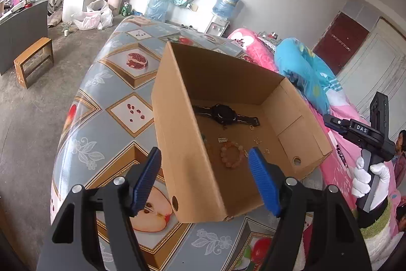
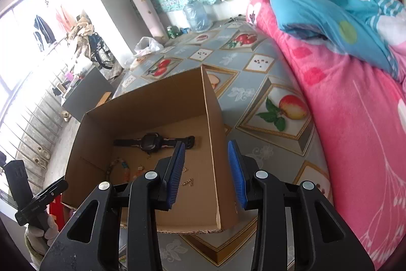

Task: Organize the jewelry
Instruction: 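Withdraw both open tools up and away from the box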

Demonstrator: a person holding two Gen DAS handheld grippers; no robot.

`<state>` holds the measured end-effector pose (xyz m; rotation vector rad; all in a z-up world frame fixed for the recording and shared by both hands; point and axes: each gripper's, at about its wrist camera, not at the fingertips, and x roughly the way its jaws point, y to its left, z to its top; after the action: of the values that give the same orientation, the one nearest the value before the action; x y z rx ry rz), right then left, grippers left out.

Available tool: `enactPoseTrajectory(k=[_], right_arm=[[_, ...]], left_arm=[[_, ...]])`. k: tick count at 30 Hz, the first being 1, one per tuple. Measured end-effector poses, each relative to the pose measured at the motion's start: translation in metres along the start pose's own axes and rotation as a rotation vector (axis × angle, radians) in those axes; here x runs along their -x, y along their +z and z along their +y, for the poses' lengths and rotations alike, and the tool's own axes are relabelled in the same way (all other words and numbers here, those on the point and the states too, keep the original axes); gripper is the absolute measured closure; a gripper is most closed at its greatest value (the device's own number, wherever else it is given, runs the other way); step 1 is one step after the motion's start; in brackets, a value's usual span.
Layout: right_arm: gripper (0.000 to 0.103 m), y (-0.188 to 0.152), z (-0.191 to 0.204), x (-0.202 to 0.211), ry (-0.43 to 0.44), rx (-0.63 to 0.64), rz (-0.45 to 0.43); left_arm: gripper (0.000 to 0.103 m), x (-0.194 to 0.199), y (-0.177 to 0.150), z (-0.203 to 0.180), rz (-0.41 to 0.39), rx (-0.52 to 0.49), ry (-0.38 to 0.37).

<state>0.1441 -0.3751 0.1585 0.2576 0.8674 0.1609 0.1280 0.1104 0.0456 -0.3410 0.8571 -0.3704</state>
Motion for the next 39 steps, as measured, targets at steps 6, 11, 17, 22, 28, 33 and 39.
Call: enactPoseTrajectory(k=[6,11,17,22,28,33,39], right_arm=[[0.067,-0.023,-0.008,-0.021,0.080,-0.063,0.108],[0.067,-0.034,-0.008,-0.005,0.089,-0.080,0.080],[0.066,-0.057,-0.003,0.007,0.174,-0.089,0.110],[0.066,-0.071,-0.004,0.016,0.175,-0.091,0.101],[0.066,-0.084,-0.013,0.028,0.192,-0.109,0.103],[0.066,-0.090,-0.019,0.033,0.203,-0.128,0.093],[0.066,-0.099,-0.022,0.049,0.203,-0.132,0.019]], left_arm=[[0.034,-0.013,-0.006,-0.006,0.050,0.029,-0.058],[0.032,-0.014,-0.009,-0.015,0.052,0.008,-0.028],[0.029,-0.010,-0.010,-0.015,0.035,-0.005,0.067],[0.029,-0.002,-0.020,-0.019,0.061,-0.009,0.078],[0.029,0.014,-0.042,-0.030,0.105,-0.044,0.071],[0.029,0.025,-0.061,-0.039,0.107,-0.048,0.072],[0.027,0.048,-0.071,-0.053,-0.022,-0.114,0.163]])
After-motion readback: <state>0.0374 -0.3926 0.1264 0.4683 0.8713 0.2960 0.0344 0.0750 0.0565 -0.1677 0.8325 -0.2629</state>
